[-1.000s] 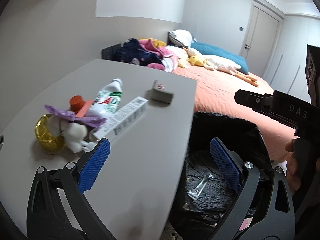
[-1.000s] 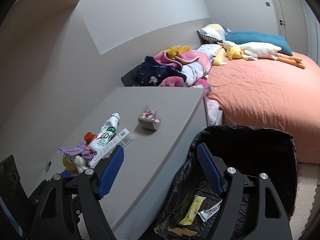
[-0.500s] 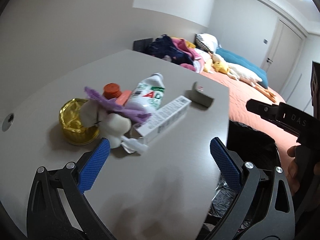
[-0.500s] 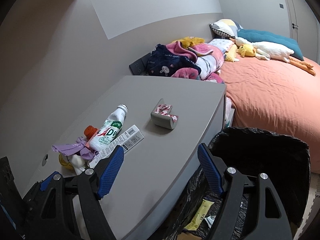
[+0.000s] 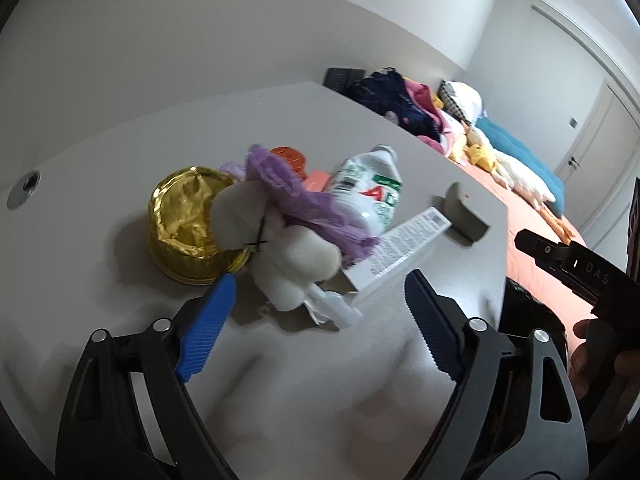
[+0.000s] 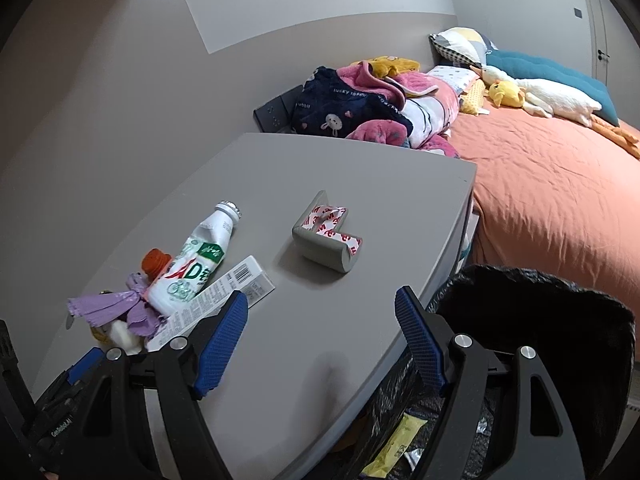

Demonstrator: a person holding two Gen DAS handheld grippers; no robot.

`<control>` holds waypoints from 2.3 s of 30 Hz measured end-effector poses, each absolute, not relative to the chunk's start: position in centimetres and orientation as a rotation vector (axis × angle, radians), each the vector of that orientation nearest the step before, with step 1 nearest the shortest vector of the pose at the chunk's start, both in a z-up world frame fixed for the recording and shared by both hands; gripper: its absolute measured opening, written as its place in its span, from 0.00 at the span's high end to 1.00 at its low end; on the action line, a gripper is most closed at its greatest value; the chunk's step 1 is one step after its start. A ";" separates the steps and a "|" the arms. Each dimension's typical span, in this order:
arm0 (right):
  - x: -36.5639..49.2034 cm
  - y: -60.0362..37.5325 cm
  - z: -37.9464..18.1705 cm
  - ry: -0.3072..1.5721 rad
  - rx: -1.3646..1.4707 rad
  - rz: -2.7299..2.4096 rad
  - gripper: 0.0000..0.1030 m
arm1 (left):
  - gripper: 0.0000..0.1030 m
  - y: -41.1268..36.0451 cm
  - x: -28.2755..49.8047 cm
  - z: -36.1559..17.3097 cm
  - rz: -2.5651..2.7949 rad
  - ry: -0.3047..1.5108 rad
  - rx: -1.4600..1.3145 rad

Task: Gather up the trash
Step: 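Return both tools to the table toward the sponge toy and grey holder, then grasp the white sponge toy with the left tool while the right tool grasps the grey holder, then carry both items over the bin and open both tools to drop them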

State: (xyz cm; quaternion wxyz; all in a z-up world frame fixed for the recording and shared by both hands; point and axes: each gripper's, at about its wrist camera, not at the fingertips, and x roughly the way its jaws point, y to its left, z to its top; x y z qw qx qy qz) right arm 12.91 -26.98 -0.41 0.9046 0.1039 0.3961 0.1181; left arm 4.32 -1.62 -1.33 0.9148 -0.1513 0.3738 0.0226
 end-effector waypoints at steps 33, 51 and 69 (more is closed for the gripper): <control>19.0 -23.5 -3.9 0.837 0.042 0.304 0.49 | 0.74 1.4 6.9 -2.7 0.079 0.770 -0.438; 13.9 -24.6 0.5 0.793 0.107 0.343 0.48 | 0.74 -0.3 3.2 -0.1 0.017 0.727 -0.429; 6.6 -28.8 3.7 0.722 0.152 0.304 0.48 | 0.74 -6.1 -0.3 3.1 -0.124 0.679 -0.369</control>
